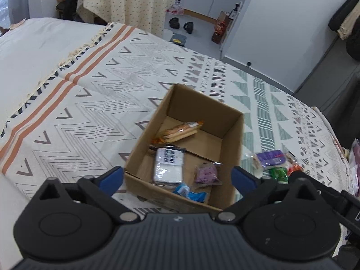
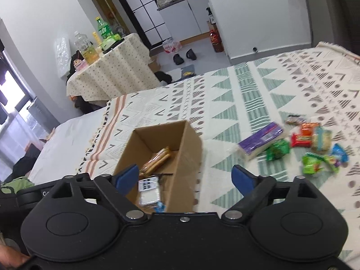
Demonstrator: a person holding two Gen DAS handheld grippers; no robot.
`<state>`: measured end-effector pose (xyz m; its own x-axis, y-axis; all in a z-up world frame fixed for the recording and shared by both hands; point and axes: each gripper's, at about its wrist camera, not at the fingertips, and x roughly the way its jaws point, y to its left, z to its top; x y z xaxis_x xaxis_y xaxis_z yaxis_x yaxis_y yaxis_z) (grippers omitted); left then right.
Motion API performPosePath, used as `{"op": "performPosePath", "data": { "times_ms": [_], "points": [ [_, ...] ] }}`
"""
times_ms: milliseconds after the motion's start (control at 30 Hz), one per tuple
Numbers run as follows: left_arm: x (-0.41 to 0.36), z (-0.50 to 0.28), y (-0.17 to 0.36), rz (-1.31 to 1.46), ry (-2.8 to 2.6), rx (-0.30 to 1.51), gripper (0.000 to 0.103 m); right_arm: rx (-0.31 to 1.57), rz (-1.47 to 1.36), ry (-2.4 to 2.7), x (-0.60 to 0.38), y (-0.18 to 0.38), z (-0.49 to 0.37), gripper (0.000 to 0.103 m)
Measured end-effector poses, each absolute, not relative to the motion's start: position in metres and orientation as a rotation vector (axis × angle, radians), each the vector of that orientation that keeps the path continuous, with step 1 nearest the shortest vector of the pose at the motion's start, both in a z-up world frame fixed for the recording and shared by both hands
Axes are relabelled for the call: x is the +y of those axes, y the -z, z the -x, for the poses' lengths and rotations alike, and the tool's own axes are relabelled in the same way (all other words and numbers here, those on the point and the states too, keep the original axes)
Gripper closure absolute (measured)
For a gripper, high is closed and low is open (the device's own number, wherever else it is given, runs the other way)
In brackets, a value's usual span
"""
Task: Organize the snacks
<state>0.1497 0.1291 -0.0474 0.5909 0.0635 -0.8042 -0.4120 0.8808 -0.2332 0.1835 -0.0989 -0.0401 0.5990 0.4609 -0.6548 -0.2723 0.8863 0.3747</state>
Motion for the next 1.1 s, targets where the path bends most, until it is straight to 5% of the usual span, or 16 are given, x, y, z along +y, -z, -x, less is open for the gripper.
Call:
{"op": "performPosePath", "data": {
  "times_ms": [267, 1100],
  "points": [
    [0.089, -0.146, 0.034, 0.383, -0.235, 0.877, 0.000, 0.784, -0.211, -0.394, -0.138, 0.028, -0.169, 0.000],
    [-0.033, -0.117, -0.004, 0.291, -0.196, 0.843, 0.000, 0.724, -0.217, -0.332, -0.248, 0.014, -0.129, 0.000]
  ]
}}
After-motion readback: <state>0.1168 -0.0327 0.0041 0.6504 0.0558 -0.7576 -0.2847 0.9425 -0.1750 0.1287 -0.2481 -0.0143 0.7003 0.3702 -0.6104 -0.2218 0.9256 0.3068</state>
